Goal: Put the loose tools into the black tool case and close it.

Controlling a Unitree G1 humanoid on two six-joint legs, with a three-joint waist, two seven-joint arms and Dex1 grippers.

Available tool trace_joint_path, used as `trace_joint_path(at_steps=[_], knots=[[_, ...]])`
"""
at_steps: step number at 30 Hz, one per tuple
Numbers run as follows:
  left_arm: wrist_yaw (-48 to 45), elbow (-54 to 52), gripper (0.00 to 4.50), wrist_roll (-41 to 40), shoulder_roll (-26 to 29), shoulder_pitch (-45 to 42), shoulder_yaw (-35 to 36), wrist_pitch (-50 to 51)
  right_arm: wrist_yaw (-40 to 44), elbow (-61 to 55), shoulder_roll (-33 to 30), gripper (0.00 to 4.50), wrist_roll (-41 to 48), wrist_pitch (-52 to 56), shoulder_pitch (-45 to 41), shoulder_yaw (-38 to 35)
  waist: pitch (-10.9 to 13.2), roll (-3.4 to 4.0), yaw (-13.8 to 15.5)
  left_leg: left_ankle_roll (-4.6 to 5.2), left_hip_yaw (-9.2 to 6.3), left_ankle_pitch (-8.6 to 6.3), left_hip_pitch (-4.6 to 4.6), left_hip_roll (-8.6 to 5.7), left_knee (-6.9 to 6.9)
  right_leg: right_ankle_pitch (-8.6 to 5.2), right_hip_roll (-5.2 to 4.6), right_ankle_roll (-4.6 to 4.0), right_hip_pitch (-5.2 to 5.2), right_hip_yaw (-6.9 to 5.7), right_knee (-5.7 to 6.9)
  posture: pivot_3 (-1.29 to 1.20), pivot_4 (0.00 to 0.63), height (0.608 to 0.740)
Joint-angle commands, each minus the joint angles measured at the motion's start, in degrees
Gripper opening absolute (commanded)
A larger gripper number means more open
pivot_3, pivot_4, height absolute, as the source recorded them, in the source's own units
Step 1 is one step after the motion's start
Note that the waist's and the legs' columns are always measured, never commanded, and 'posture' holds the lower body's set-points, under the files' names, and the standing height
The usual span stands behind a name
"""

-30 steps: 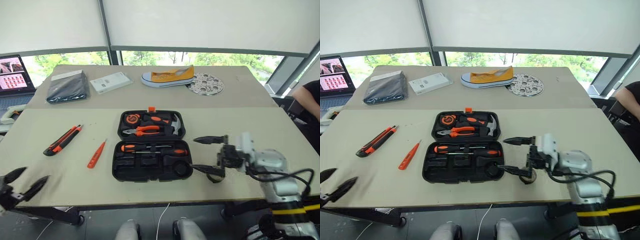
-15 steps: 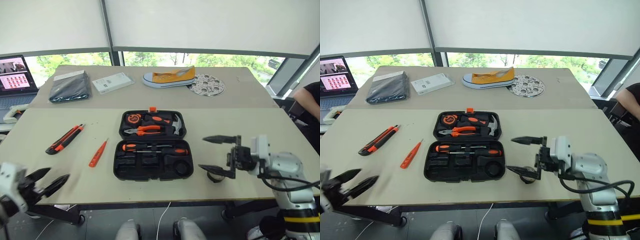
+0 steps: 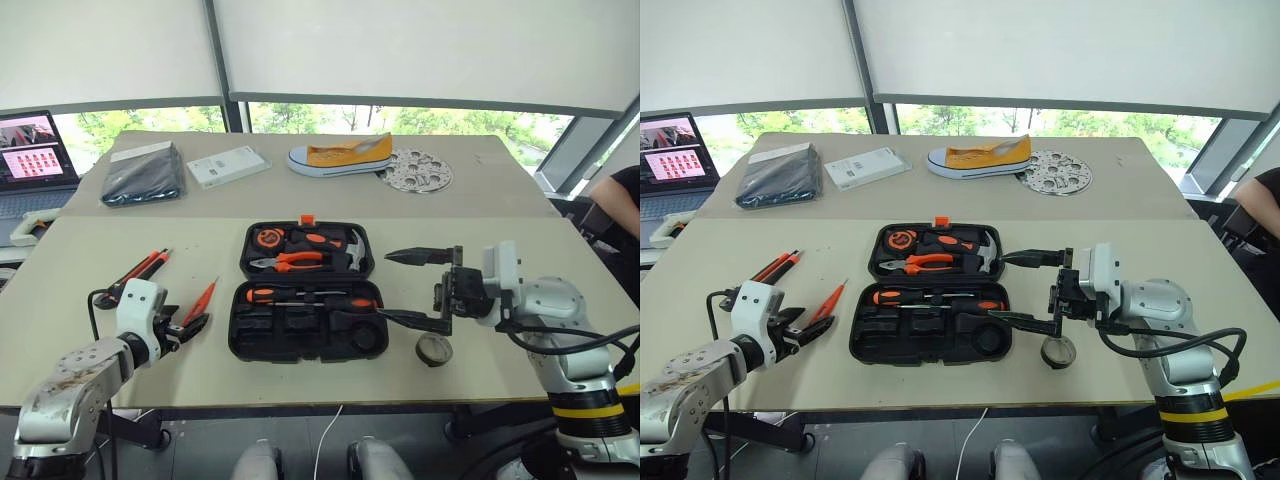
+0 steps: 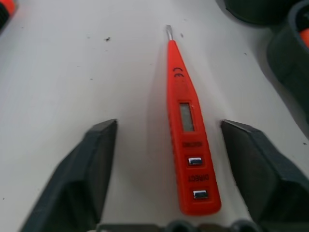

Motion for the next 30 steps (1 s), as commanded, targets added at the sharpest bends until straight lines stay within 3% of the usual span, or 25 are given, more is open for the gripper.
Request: trace_joint_path(at_steps=[1, 4, 8, 11, 15, 18, 22, 30], knots=[[-0.57, 1.45, 1.51, -0.42, -3.2, 0.37, -0.44, -1.91, -0.84, -1.86, -0.9, 4.5, 0.31, 0.63, 0.61, -1.07, -0.01, 0.01, 0.28, 0.0, 0.0, 0.0, 0.0, -0.02, 0.0, 0.01, -0.02, 0.0, 0.01, 0.0, -0.01, 0.0, 0.15, 0.74], [-2.32, 2.8, 0.5, 0.24, -4.22, 0.71, 1.04, -6.3, -0.96, -2.15, -1.07, 4.5, 0.18, 0.79, 0.99, -0.9, -0.01, 0.01, 0.62, 0.0, 0.0, 0.0, -0.01, -0.06, 0.01, 0.04, -0.05, -0.03, 0.01, 0.01, -0.02, 0.0, 0.15, 0.74], [-10.43, 7.55, 0.5, 1.17, -1.66, 1.26, 4.8, -19.15, -1.42, -2.77, -1.39, 4.5, 0.29, 1.17, 1.45, -1.2, 0.0, -0.01, 0.57, 0.0, 0.0, 0.0, -0.04, -0.03, 0.01, 0.04, -0.02, -0.06, -0.03, -0.01, -0.02, 0.0, 0.15, 0.74], [-27.8, 10.04, 0.5, -2.37, 3.3, -0.1, 5.4, -28.84, -1.54, -4.03, -2.63, 4.5, 0.94, 1.75, 2.79, -2.26, 0.04, -0.08, 0.55, 0.0, 0.0, 0.0, -0.12, 0.03, 0.01, 0.02, 0.02, -0.11, -0.13, -0.05, -0.01, 0.0, 0.15, 0.74], [-43.27, 11.49, 0.5, -5.53, 9.62, -5.91, 1.06, -30.04, -1.29, -4.49, -5.03, 4.5, 1.98, 3.42, 4.1, -3.64, 0.04, -0.07, 0.93, 0.0, 0.01, 0.0, -0.21, 0.02, 0.01, -0.16, -0.02, -0.43, -0.19, -0.1, -0.02, 0.0, 0.15, 0.74], [-49.04, 12.53, 0.5, -2.12, 12.02, -11.4, -5.38, -31.58, -1.19, -4.61, -6.36, 4.5, 2.41, 4.5, 4.79, -4.4, 0.04, -0.06, 0.95, 0.0, 0.01, 0.0, -0.26, -0.05, 0.05, -0.18, -0.07, -0.34, -0.14, -0.08, -0.11, 0.0, 0.15, 0.74], [-50.53, 13.75, 0.5, 7.59, 12.71, -18.65, -16.08, -34.56, -1.97, -5.6, -6.6, 4.5, 2.15, 4.73, 6.09, -4.95, 0.04, -0.07, 0.64, 0.0, 0.02, 0.0, -0.28, -0.05, 0.05, -0.02, -0.04, 0.11, -0.09, -0.07, -0.17, 0.0, 0.15, 0.74], [-48.88, 12.15, 0.5, 15.33, 12.53, -21.5, -23.62, -34.79, -2.91, -8.45, -7.35, 4.5, 1.38, 4.08, 10.8, -5.53, 0.05, -0.08, 0.21, 0.03, -0.02, -0.02, -0.37, 0.01, 0.04, -0.03, 0.1, 0.09, -0.19, -0.03, -0.12, 0.0, 0.15, 0.74]])
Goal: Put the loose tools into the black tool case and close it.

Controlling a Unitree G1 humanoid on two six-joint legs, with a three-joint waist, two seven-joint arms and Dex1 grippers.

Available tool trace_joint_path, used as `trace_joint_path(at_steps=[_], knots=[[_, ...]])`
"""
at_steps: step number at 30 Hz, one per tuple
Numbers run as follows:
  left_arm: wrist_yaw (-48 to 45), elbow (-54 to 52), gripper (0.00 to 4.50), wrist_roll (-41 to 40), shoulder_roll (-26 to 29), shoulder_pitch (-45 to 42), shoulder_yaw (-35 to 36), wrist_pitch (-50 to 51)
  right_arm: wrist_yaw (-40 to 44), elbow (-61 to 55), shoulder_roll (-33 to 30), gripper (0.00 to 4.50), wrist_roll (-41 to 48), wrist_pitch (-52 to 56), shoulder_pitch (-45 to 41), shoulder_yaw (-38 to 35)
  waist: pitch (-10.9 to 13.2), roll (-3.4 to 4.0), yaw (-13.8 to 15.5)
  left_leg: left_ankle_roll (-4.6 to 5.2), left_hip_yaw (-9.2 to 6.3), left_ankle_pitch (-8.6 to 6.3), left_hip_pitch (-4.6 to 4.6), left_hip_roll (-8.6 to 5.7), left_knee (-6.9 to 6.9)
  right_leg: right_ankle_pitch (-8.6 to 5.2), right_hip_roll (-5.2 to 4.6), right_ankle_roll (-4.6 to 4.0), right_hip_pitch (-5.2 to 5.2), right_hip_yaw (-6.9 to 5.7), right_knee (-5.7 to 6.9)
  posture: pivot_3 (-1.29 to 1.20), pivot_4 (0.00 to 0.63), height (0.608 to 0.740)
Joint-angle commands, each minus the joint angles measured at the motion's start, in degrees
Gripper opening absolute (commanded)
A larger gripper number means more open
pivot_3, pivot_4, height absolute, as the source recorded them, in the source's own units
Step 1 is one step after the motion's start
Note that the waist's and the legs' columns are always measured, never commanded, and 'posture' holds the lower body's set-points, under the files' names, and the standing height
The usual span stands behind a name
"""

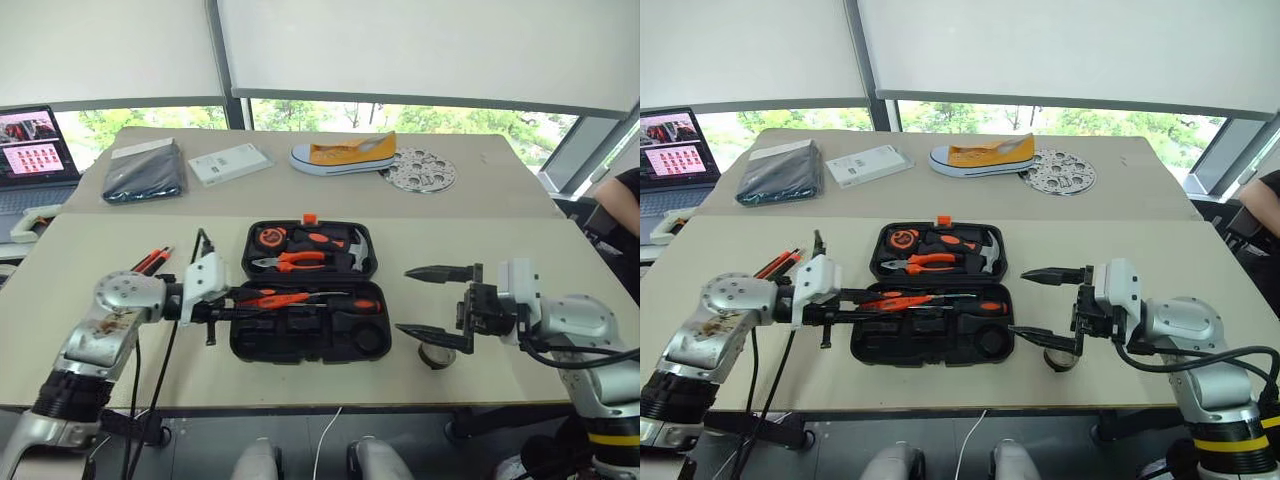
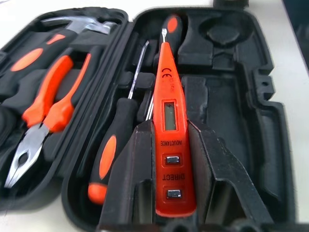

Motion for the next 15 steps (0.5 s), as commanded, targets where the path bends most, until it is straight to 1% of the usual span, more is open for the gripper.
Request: trace_joint_path(at_steps=[1, 3, 6, 9, 12, 15], knots=[[-0.94, -2.22, 0.5, 3.47, 1.91, -0.26, -2.44, -1.43, -0.59, -2.64, -1.2, 4.5, 0.41, -0.03, 0.91, -2.34, 0.0, 0.0, 0.01, 0.0, 0.0, 0.0, 0.0, 0.0, 0.0, -0.04, 0.0, 0.07, 0.0, 0.0, 0.0, 0.0, 0.15, 0.74], [-1.27, -2.33, 0.5, 4.04, 1.75, -0.81, -3.43, -1.26, -0.7, -2.92, -1.38, 4.5, 0.73, 0.21, 1.33, -2.64, 0.0, 0.0, 0.06, 0.0, 0.0, 0.0, 0.01, -0.01, 0.01, -0.15, -0.01, 0.28, 0.0, 0.0, 0.01, 0.0, 0.15, 0.74], [-1.41, -1.0, 0.5, 5.6, 1.8, -1.56, -4.6, -1.45, -0.96, -3.19, -1.28, 4.5, 1.05, 0.47, 1.42, -2.6, 0.0, 0.0, 0.31, 0.0, 0.0, 0.01, 0.06, -0.01, 0.03, -0.16, -0.02, 0.3, 0.04, 0.0, 0.04, 0.0, 0.15, 0.74], [-0.39, -0.51, 0.5, 7.59, 1.85, -2.32, -5.73, 0.65, -1.28, -3.24, -0.99, 4.5, 1.11, 0.45, 1.42, -2.37, 0.0, 0.0, 0.39, 0.0, 0.0, 0.01, 0.1, -0.01, 0.03, -0.18, -0.02, 0.31, 0.06, 0.01, 0.07, 0.0, 0.15, 0.74], [1.23, -0.32, 0.5, 6.86, 0.25, -3.82, -5.29, 3.18, -1.79, -3.77, -0.74, 4.5, 1.48, 0.67, 1.73, -2.17, 0.0, 0.0, 0.43, 0.0, 0.0, 0.01, 0.12, -0.01, 0.03, -0.18, -0.01, 0.31, 0.09, 0.01, 0.07, 0.0, 0.15, 0.74], [0.94, -1.16, 0.5, 5.53, -0.1, -3.86, -4.79, 4.56, -2.08, -4.33, -0.76, 4.5, 1.87, 0.94, 2.11, -2.27, 0.0, 0.0, 0.43, 0.0, -0.01, 0.01, 0.1, -0.02, 0.03, -0.17, -0.01, 0.32, 0.08, 0.02, 0.07, 0.0, 0.15, 0.74]])
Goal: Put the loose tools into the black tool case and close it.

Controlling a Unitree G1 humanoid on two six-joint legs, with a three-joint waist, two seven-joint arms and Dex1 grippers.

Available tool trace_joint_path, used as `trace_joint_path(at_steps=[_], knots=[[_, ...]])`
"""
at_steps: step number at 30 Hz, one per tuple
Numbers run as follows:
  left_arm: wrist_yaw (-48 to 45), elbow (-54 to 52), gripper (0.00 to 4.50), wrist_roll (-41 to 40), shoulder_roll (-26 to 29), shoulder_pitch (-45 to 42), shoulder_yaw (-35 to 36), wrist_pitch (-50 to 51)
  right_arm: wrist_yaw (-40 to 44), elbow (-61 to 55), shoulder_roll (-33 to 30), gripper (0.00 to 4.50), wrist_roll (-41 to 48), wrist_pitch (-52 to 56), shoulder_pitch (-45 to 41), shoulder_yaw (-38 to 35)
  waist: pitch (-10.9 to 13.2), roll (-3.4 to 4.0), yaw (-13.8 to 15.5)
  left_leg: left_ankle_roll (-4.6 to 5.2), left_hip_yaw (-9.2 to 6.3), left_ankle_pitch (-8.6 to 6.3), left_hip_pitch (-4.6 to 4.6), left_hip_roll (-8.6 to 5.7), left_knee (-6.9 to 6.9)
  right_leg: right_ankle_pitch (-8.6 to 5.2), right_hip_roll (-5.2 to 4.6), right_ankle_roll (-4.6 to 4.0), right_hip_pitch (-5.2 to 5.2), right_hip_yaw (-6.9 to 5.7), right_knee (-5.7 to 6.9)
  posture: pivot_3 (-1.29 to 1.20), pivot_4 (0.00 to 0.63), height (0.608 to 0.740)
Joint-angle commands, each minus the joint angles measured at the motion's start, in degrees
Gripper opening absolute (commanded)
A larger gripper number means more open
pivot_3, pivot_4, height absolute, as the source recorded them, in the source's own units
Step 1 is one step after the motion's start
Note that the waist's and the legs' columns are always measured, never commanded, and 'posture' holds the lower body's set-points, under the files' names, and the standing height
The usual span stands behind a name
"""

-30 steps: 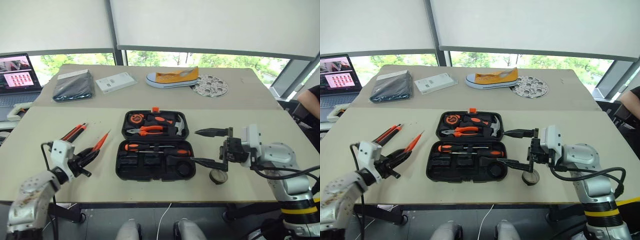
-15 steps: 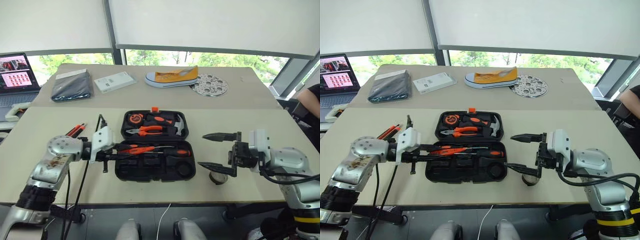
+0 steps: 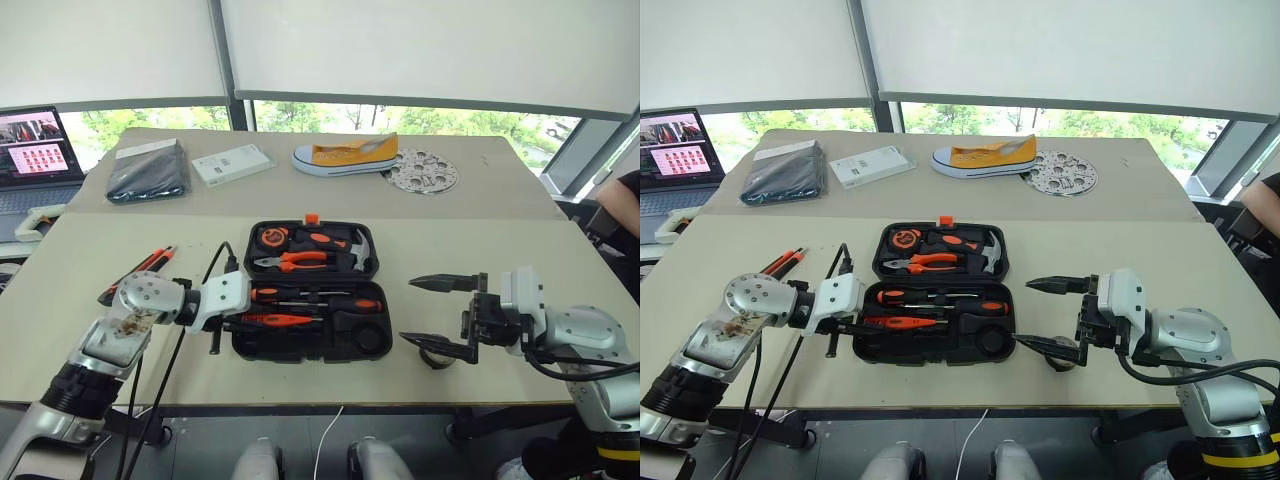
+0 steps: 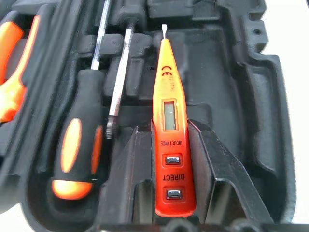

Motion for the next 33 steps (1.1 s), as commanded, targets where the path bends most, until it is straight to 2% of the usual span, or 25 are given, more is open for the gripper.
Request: trace_joint_path(at_steps=[1, 11, 18, 26, 28, 30, 31, 32, 33], knots=[[-0.07, -1.36, 0.5, -1.08, -0.17, -0.4, 0.42, 2.01, -0.58, -2.33, -0.16, 4.5, 1.5, 0.92, 0.11, -1.27, 0.0, 0.0, -0.01, 0.0, 0.0, 0.0, 0.0, 0.0, 0.0, 0.0, 0.0, 0.0, 0.0, 0.0, 0.0, 0.0, 0.15, 0.74], [-2.35, 0.29, 0.5, 6.1, 3.93, -1.96, -4.16, -0.8, -0.4, -1.97, -0.58, 4.5, 1.46, 2.0, -1.35, -0.94, 0.0, 0.0, -0.1, 0.0, 0.0, 0.0, 0.09, 0.0, 0.0, 0.0, 0.01, -0.01, 0.07, 0.01, 0.01, 0.0, 0.15, 0.74], [-2.24, 2.39, 0.5, 7.81, 3.79, -0.92, -4.92, -5.63, -0.2, -2.04, -0.57, 4.5, 1.32, 2.45, -1.57, -0.73, -0.01, 0.01, -0.46, 0.0, 0.0, 0.0, 0.15, 0.02, 0.0, -0.01, 0.04, -0.03, 0.09, 0.03, 0.03, 0.0, 0.15, 0.74], [-1.64, 3.12, 0.5, 2.49, 1.82, 2.54, -1.62, -2.64, 0.29, -0.97, -0.42, 4.5, 1.02, 2.1, -2.09, -0.46, -0.02, 0.03, -1.31, 0.0, 0.0, 0.0, 0.2, 0.06, 0.0, -0.02, 0.07, -0.04, 0.11, 0.06, 0.06, 0.0, 0.15, 0.74], [-0.51, 3.5, 1.5, 0.85, 0.1, 2.54, 0.13, -4.48, 0.5, -0.53, -0.36, 4.5, 0.94, 1.99, -2.3, -0.34, -0.02, 0.03, -1.34, 0.0, -0.01, 0.0, 0.2, 0.06, 0.0, -0.02, 0.07, -0.03, 0.11, 0.07, 0.07, 0.0, 0.15, 0.74], [-0.87, 4.98, 2.08, -1.46, -1.88, 1.75, 2.45, -10.15, 0.78, -0.18, -0.35, 4.5, 0.96, 2.01, -2.41, -0.21, -0.03, 0.04, -1.23, 0.0, 0.0, 0.0, 0.21, 0.03, 0.0, -0.02, 0.05, -0.03, 0.13, 0.07, 0.07, 0.0, 0.15, 0.74], [-2.07, 5.46, 2.52, -3.17, -2.56, 1.44, 3.64, -11.81, 0.96, -0.08, -0.41, 4.5, 1.02, 2.11, -2.42, -0.13, -0.02, 0.03, -1.18, 0.0, 0.0, 0.0, 0.2, 0.02, 0.0, -0.02, 0.04, -0.03, 0.12, 0.07, 0.07, 0.0, 0.15, 0.74], [-2.86, 5.78, 2.8, -4.71, -3.08, 1.26, 4.64, -12.33, 1.07, -0.01, -0.44, 4.5, 1.06, 2.18, -2.46, -0.09, -0.02, 0.03, -1.03, 0.0, 0.0, 0.0, 0.19, 0.02, 0.0, -0.01, 0.04, -0.03, 0.12, 0.07, 0.06, 0.0, 0.15, 0.74], [-4.17, 6.07, 2.8, -7.14, -3.82, 1.17, 5.91, -12.74, 1.16, 0.1, -0.47, 4.5, 1.08, 2.2, -2.53, -0.05, -0.02, 0.02, -0.92, 0.0, 0.0, 0.0, 0.15, 0.02, 0.0, 0.01, 0.03, -0.05, 0.11, 0.06, 0.05, 0.0, 0.15, 0.74]])
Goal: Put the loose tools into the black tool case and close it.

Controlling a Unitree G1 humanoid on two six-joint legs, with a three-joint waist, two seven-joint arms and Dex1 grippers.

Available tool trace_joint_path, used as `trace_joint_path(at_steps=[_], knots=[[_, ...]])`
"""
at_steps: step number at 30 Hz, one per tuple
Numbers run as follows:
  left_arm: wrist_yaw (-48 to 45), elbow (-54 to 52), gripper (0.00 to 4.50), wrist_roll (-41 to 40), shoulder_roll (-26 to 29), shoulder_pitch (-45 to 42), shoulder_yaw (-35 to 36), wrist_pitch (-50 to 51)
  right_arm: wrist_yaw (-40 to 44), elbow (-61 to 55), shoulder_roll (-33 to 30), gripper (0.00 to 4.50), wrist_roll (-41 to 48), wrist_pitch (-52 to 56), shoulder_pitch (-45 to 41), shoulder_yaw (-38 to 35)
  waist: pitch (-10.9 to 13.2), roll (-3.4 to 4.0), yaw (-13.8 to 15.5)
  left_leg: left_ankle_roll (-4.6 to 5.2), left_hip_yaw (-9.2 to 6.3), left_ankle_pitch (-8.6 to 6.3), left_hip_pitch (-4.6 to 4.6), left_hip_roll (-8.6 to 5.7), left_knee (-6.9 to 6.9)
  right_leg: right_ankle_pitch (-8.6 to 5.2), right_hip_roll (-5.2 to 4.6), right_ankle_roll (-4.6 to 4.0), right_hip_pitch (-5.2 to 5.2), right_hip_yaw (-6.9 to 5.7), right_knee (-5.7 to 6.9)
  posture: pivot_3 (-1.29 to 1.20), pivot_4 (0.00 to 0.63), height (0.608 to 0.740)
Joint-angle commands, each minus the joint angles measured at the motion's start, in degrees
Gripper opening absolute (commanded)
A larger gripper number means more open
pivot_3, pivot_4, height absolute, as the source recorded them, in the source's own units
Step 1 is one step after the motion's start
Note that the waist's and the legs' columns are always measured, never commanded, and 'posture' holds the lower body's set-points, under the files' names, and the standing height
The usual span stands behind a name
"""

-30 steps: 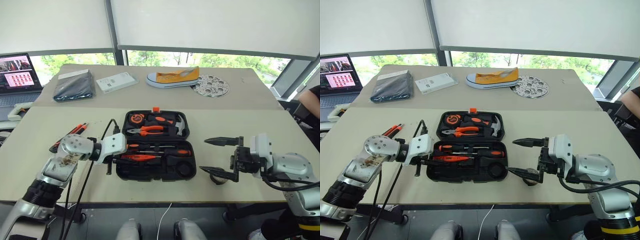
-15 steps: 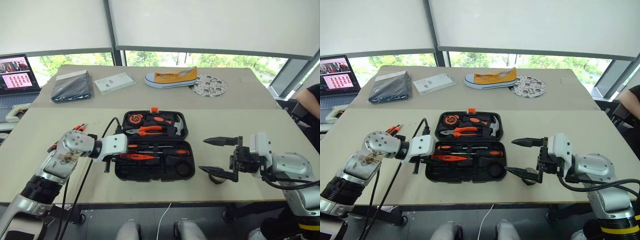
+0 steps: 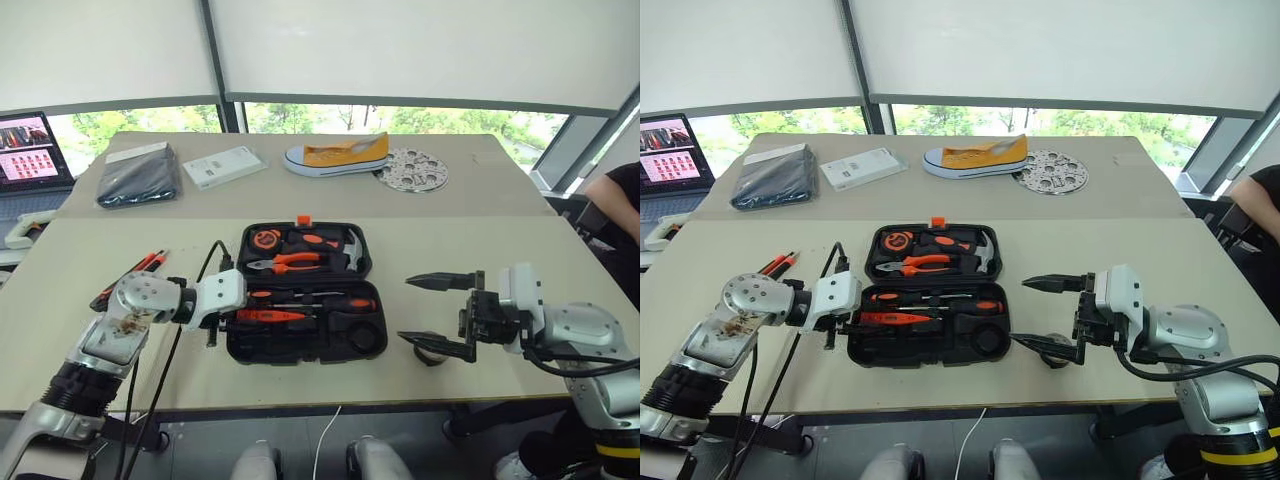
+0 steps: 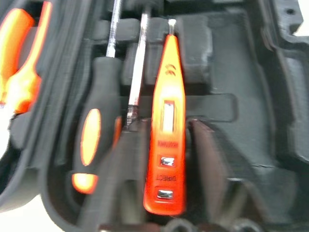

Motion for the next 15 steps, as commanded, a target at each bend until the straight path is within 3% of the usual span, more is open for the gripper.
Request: trace_joint_path(at_steps=[1, 7, 10, 15], knots=[[-4.32, 0.62, 2.8, -8.12, -1.76, -0.33, 4.7, -3.83, 0.69, -0.23, -0.49, 4.5, 0.43, 0.12, -0.8, -0.42, 0.0, -0.01, 0.2, 0.0, 0.0, 0.0, -0.02, 0.0, 0.01, 0.02, 0.0, -0.03, -0.02, 0.0, 0.0, 0.0, 0.15, 0.74], [-4.02, 5.78, 2.8, -9.86, -4.69, 0.64, 7.42, -9.15, 1.26, 0.69, -0.67, 4.5, 0.15, 0.22, -1.71, -0.2, 0.0, 0.0, 0.5, 0.0, 0.0, 0.0, -0.01, -0.01, 0.01, 0.04, 0.0, -0.06, -0.01, 0.0, 0.0, 0.0, 0.15, 0.74], [-2.66, 8.69, 2.09, -8.88, -5.8, 1.05, 7.32, -9.2, 1.0, 0.49, -0.37, 4.5, 0.09, 0.52, -2.07, 0.26, 0.0, 0.0, 0.47, 0.0, 0.0, 0.0, 0.01, -0.01, 0.01, 0.03, 0.01, -0.03, 0.0, 0.0, 0.01, 0.0, 0.15, 0.74], [-2.37, 14.32, 0.24, -3.11, -5.45, 1.75, 4.97, -15.77, 0.69, 0.17, -0.48, 4.5, 0.19, 0.8, -1.93, 0.67, 0.0, 0.0, 0.57, 0.0, 0.0, 0.0, 0.01, -0.01, 0.02, 0.04, 0.01, -0.04, 0.0, -0.01, 0.01, 0.0, 0.15, 0.74]])
